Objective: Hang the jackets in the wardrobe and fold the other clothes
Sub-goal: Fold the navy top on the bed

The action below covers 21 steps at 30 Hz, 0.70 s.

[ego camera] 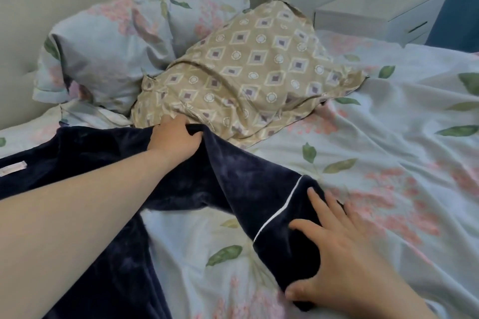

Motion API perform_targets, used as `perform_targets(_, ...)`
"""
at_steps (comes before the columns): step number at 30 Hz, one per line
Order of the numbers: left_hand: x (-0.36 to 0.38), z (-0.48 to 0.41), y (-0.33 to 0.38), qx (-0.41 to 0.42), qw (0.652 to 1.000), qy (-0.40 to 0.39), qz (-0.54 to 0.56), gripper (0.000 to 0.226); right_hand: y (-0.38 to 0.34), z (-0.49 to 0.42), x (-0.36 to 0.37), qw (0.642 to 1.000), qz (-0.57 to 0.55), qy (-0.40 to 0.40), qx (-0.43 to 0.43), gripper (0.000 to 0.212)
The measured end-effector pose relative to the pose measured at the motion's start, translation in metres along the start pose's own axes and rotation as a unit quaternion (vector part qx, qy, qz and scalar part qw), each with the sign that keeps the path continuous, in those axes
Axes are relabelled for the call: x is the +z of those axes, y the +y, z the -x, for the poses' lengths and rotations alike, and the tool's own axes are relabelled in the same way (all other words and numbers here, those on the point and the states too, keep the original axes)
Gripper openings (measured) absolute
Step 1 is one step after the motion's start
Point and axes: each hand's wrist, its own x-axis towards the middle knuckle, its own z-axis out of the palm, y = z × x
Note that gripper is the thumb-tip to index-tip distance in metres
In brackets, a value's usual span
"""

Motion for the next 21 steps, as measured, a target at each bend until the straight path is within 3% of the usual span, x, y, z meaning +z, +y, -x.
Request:
perform_targets(1,0.002,0.003,-0.003,0.014,1.000,0.004,-0.002,0.033,0.002,-0.002,0.000,0.999,0.011,-0.033,0.003,0.089)
perform_targets(2,0.003,0.005,-0.007,0.031,0.999,0.007,-0.004,0.035,0.004,-0.003,0.000,1.000,-0.012,-0.027,-0.005,0.068)
perform_targets(4,0.005,0.008,-0.015,0.066,0.998,0.009,-0.007,0.031,0.007,-0.002,-0.001,0.985,-0.149,0.087,-0.016,0.020)
perform_targets(5,0.005,0.009,-0.017,0.077,0.997,0.008,-0.006,0.024,0.010,-0.003,0.000,0.961,-0.225,0.161,-0.005,0.024)
perform_targets(7,0.002,0.010,-0.018,0.081,0.997,0.007,0.003,0.008,0.018,-0.005,0.004,0.884,-0.386,0.258,0.055,0.029)
perform_targets(9,-0.004,0.010,-0.015,0.074,0.997,0.004,0.023,0.010,0.024,-0.007,0.005,0.777,-0.536,0.314,0.099,0.022)
perform_targets(10,-0.007,0.010,-0.013,0.067,0.997,0.005,0.042,0.013,0.025,-0.008,0.005,0.743,-0.576,0.321,0.114,0.019)
perform_targets(11,-0.009,0.010,-0.011,0.057,0.996,0.006,0.070,0.014,0.025,-0.008,0.006,0.733,-0.593,0.312,0.113,0.019)
perform_targets(13,-0.012,0.014,-0.012,0.019,0.990,0.012,0.140,0.011,0.021,-0.009,0.009,0.762,-0.579,0.278,0.079,0.017)
perform_targets(15,-0.017,0.024,-0.021,-0.017,0.978,0.026,0.207,0.008,0.012,-0.010,0.009,0.784,-0.563,0.260,0.022,0.030)
perform_targets(16,-0.019,0.029,-0.026,-0.031,0.970,0.029,0.239,0.011,0.010,-0.011,0.011,0.773,-0.577,0.263,0.011,0.039)
perform_targets(18,-0.023,0.047,-0.041,-0.063,0.948,0.053,0.308,0.027,0.005,-0.013,0.016,0.732,-0.603,0.315,0.031,0.040)
perform_targets(19,-0.026,0.056,-0.050,-0.077,0.939,0.077,0.325,0.035,0.004,-0.014,0.021,0.728,-0.582,0.360,0.042,0.032)
perform_targets(21,-0.023,0.075,-0.059,-0.106,0.928,0.129,0.332,0.026,0.006,-0.016,0.027,0.773,-0.483,0.408,0.060,0.025)
